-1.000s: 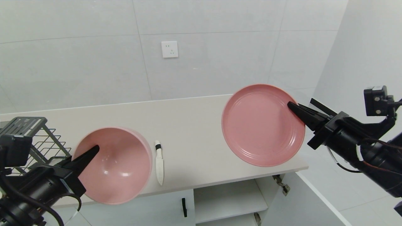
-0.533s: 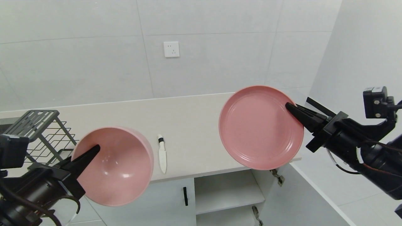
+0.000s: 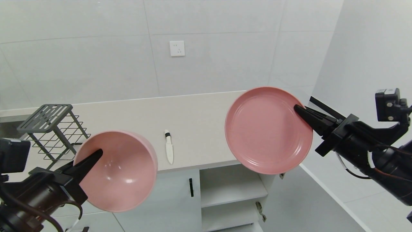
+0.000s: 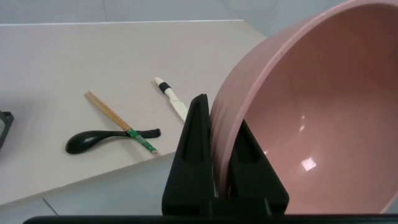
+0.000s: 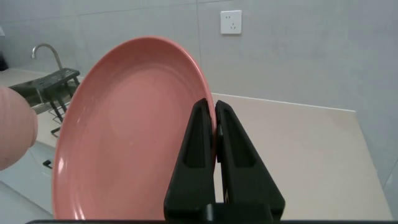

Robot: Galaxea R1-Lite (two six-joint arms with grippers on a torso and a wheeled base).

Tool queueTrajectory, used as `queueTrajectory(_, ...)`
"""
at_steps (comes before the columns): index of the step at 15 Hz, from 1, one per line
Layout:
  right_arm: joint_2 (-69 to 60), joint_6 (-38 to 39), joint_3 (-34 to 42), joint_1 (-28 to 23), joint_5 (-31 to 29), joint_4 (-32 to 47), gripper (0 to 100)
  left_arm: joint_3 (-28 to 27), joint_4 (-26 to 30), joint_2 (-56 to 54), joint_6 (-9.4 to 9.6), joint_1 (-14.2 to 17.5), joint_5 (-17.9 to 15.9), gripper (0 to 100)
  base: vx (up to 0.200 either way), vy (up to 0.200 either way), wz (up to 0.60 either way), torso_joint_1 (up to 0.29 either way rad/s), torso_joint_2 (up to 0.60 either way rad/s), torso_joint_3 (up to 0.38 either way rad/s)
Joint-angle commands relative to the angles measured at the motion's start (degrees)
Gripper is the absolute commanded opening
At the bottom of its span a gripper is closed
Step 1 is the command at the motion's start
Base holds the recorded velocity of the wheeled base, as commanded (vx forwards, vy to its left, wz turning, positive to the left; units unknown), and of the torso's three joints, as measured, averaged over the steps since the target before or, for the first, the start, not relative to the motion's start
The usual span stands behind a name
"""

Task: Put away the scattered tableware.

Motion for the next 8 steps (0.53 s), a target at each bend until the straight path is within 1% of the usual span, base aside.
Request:
queueTrajectory(1, -0.01, 0.08, -0.02, 0.06, 0.01, 0.05, 0, 0.00, 0.02, 0.18, -0.04, -0.02, 0.01, 0, 0.000, 0.000, 0.00, 0.000, 0.00, 0.000)
queueTrajectory(5, -0.01, -0.01, -0.02, 0.32, 0.01, 0.05, 0, 0.00, 0.81, 0.26, -0.04, -0.02, 0.01, 0, 0.000, 0.000, 0.00, 0.000, 0.00, 0.000)
queueTrajectory(8, -0.01, 0.08, 0.07, 0.41, 0.01, 0.05, 0, 0.00, 0.81, 0.18, 0.05, -0.02, 0.01, 0, 0.000, 0.000, 0.00, -0.150, 0.31, 0.147)
